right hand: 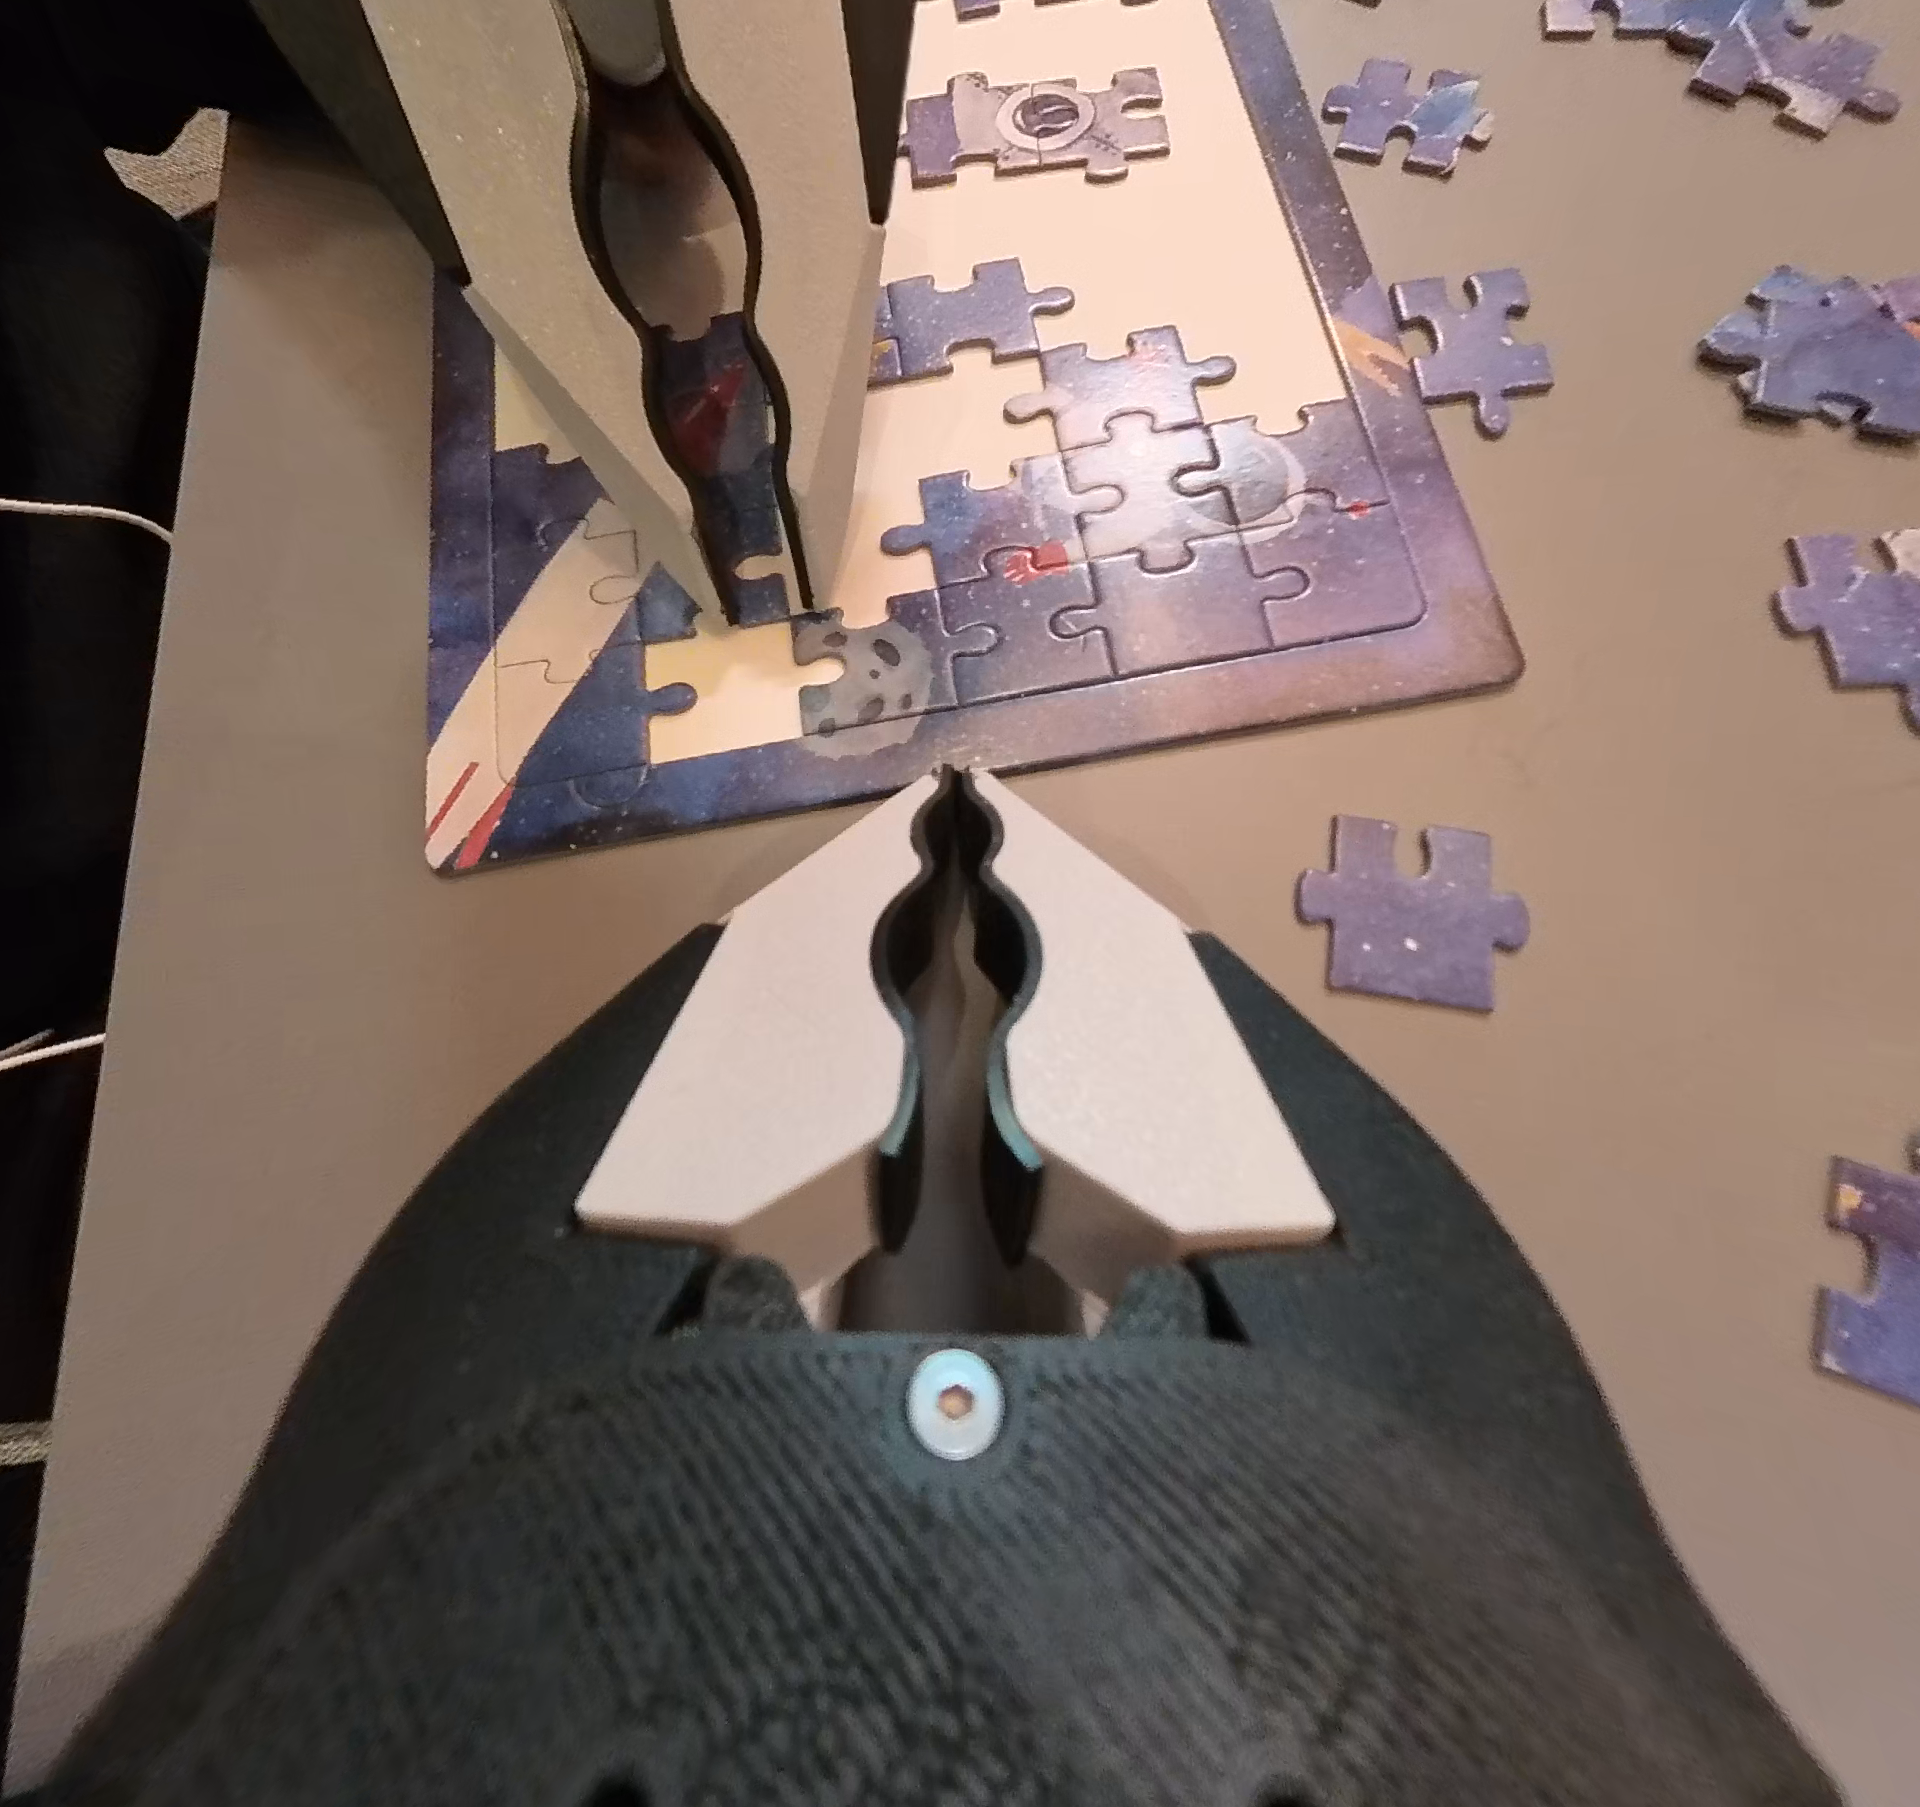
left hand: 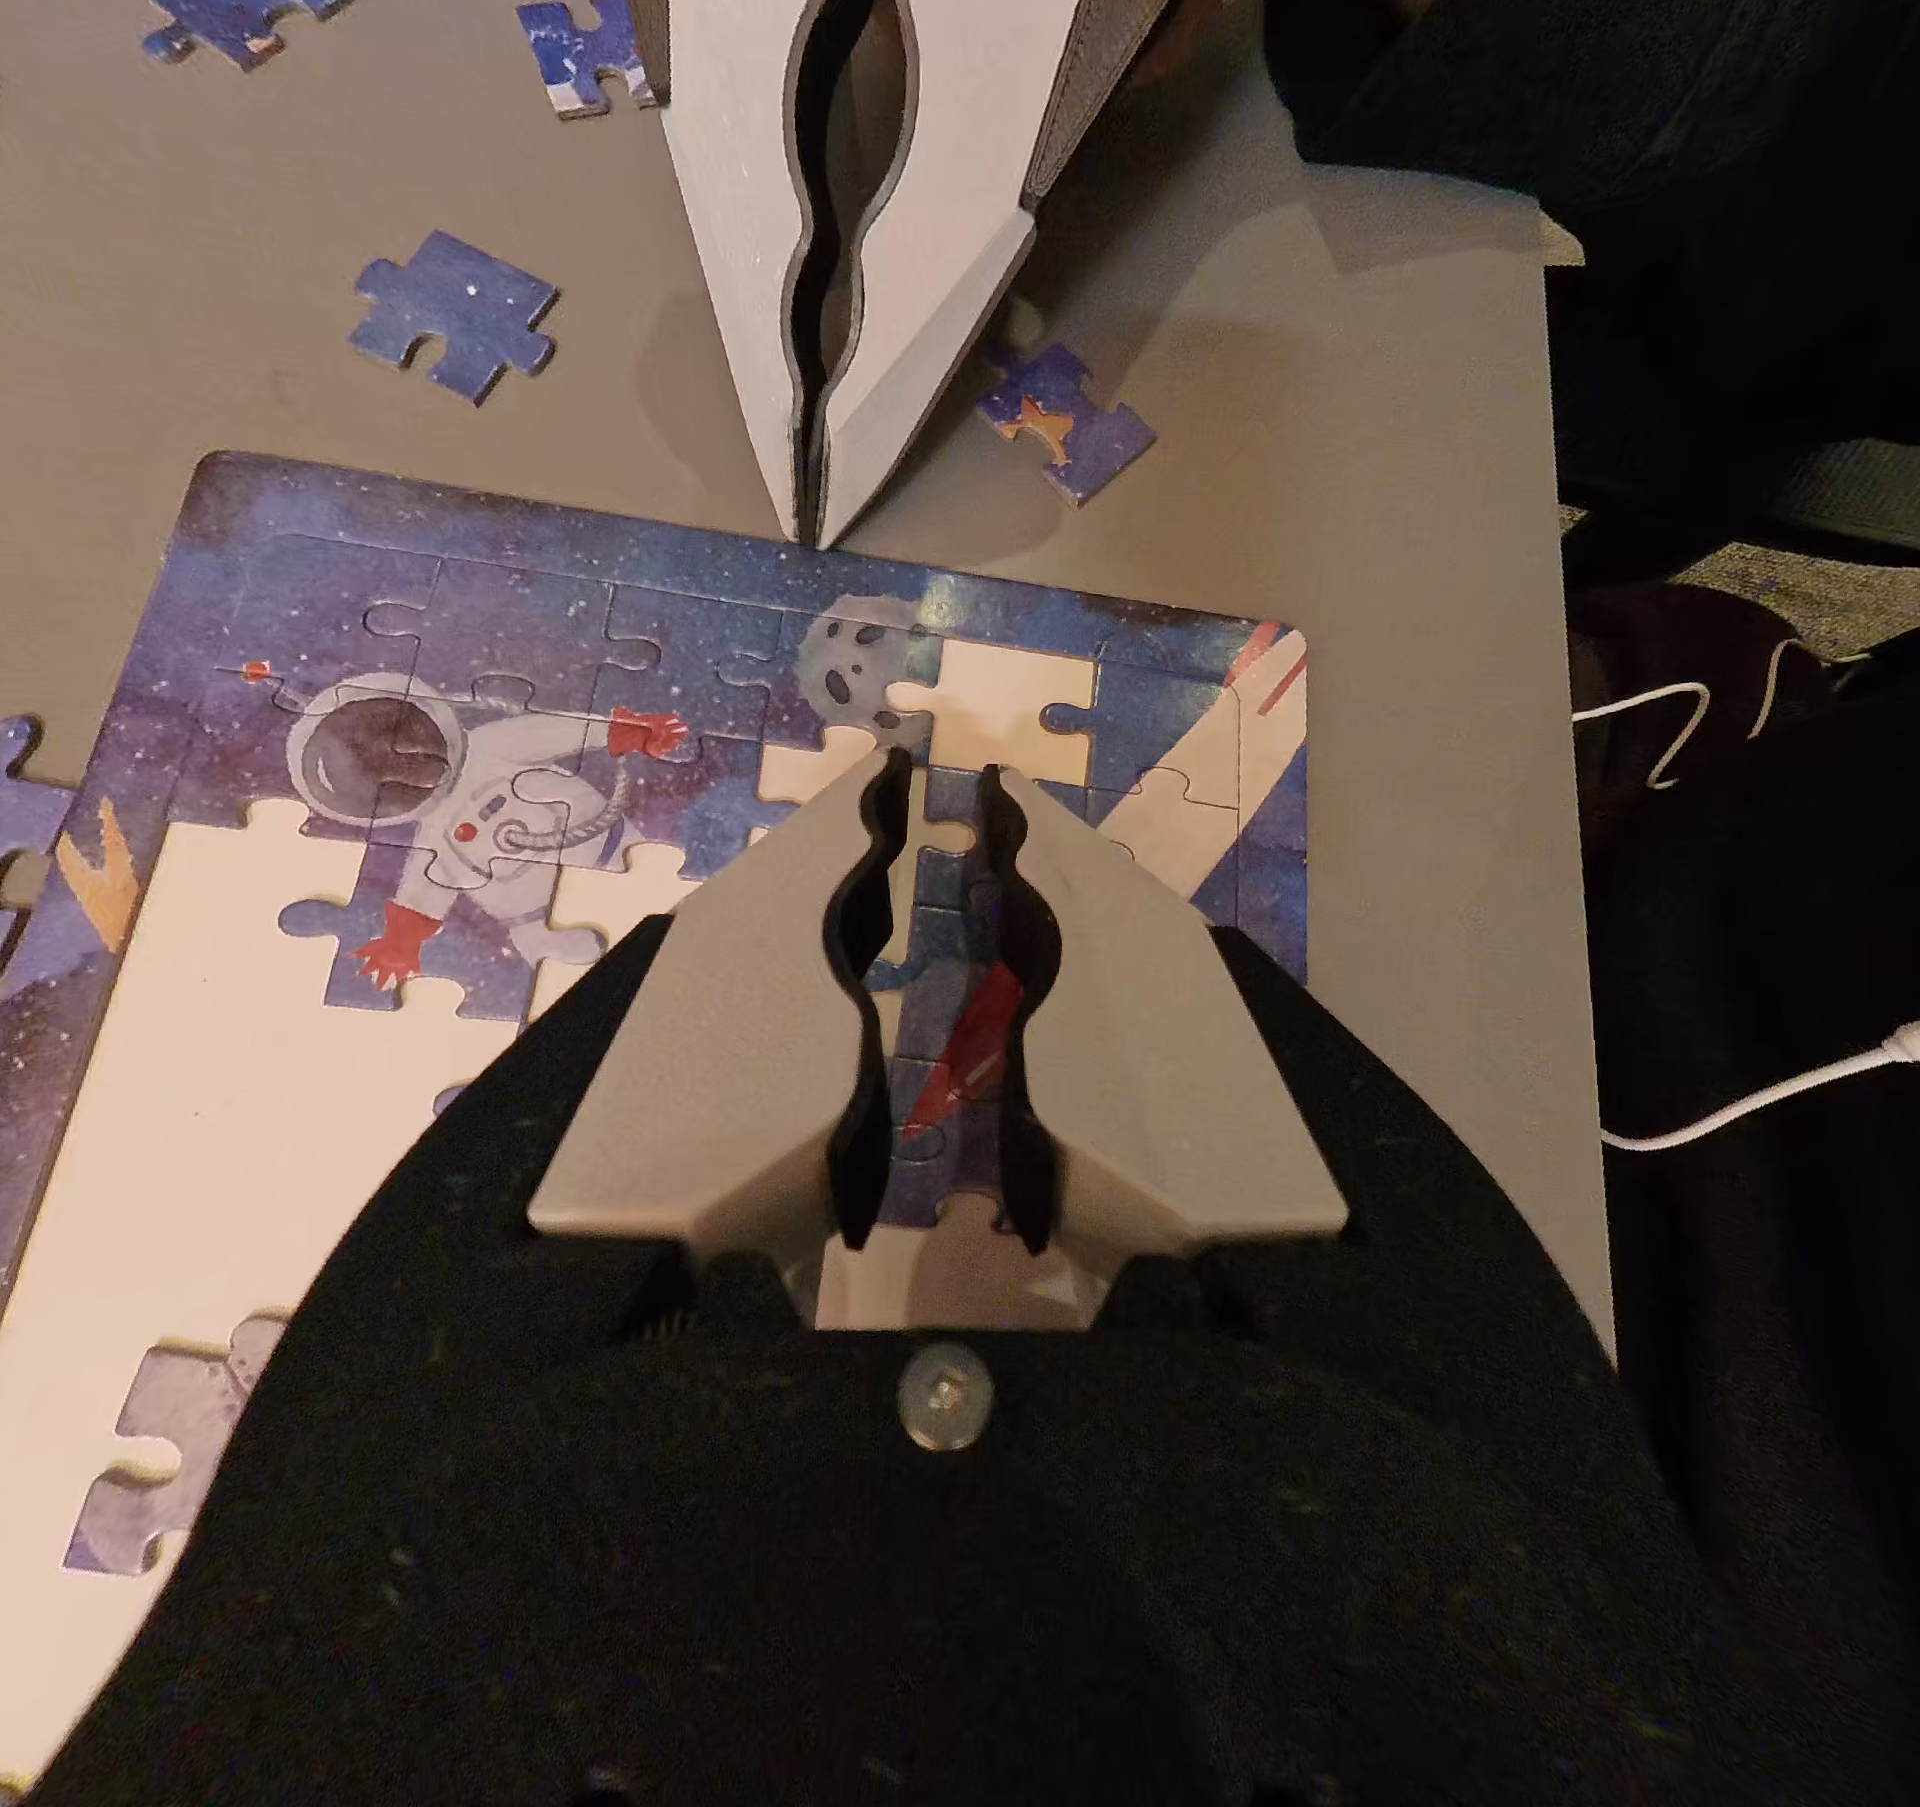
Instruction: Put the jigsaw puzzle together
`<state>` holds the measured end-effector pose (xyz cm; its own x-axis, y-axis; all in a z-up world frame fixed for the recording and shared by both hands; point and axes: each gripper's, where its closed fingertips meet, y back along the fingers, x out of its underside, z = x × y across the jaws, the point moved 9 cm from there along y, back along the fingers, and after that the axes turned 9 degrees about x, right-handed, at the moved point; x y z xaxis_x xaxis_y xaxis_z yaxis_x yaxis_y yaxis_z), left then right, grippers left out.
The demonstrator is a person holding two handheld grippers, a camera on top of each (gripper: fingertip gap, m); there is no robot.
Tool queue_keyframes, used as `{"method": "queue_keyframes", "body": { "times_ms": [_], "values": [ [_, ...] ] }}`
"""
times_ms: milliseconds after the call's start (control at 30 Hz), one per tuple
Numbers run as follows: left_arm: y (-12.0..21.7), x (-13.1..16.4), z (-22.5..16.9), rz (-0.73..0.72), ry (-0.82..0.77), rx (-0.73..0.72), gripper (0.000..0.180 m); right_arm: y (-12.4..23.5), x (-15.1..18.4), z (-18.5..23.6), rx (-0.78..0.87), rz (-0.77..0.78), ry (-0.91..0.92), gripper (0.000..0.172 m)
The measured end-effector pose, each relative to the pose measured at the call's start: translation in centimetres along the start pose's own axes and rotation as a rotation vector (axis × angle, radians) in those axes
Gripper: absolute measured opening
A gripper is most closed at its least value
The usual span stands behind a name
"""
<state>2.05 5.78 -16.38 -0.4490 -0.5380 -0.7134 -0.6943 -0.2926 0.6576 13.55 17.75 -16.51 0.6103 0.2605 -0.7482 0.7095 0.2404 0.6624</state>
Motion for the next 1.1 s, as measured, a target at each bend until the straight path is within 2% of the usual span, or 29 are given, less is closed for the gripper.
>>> {"method": "queue_keyframes", "body": {
  "times_ms": [200,767,933,1000,1100],
  "values": [
    [0.0,0.0,0.0,-0.002,0.002,0.003,0.012,0.1,-1.0,0.5,0.006,-0.066,0.025,0.0],
    [0.0,0.0,0.0,0.001,0.002,-0.001,0.012,-1.3,-1.6,1.3,0.091,-0.009,0.094,0.0],
    [-0.1,0.0,0.0,0.001,0.005,0.0,0.012,-1.7,-1.8,1.9,0.012,-0.024,0.078,0.0],
    [-0.1,0.0,0.0,-0.001,0.006,0.001,0.012,-1.8,-1.9,1.6,0.044,-0.027,0.066,0.0],
    [0.0,0.0,0.0,-0.001,0.008,0.003,0.012,-2.0,-1.9,0.4,0.175,-0.023,0.038,0.0]
  ]
}}
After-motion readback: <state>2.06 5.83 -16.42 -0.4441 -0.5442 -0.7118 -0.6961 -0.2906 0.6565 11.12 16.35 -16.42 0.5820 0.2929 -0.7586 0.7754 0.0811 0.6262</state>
